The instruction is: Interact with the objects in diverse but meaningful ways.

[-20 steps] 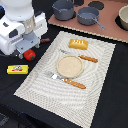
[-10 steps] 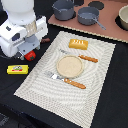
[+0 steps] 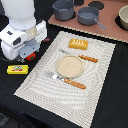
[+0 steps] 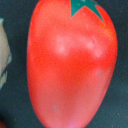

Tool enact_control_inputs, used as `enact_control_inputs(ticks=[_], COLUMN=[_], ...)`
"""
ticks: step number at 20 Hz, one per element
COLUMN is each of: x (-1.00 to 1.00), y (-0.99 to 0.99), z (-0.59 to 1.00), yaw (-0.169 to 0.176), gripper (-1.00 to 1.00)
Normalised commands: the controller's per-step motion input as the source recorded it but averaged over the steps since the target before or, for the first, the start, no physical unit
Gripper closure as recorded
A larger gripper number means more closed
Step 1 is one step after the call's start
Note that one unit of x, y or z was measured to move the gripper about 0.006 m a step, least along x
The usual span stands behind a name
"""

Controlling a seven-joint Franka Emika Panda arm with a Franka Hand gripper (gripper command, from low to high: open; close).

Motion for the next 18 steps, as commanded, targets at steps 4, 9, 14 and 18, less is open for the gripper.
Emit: enact_control_inputs(ticks=[4,9,14,18], x=[-0.15,-0.17,-0.16,-0.11], y=[0.12,0.07,0.05,0.03], z=[-0.23,-0.31,-0.3,-0.19], yaw=[0.0,0.0,0.0,0.0], gripper=[1.0,1.0,1.0,1.0])
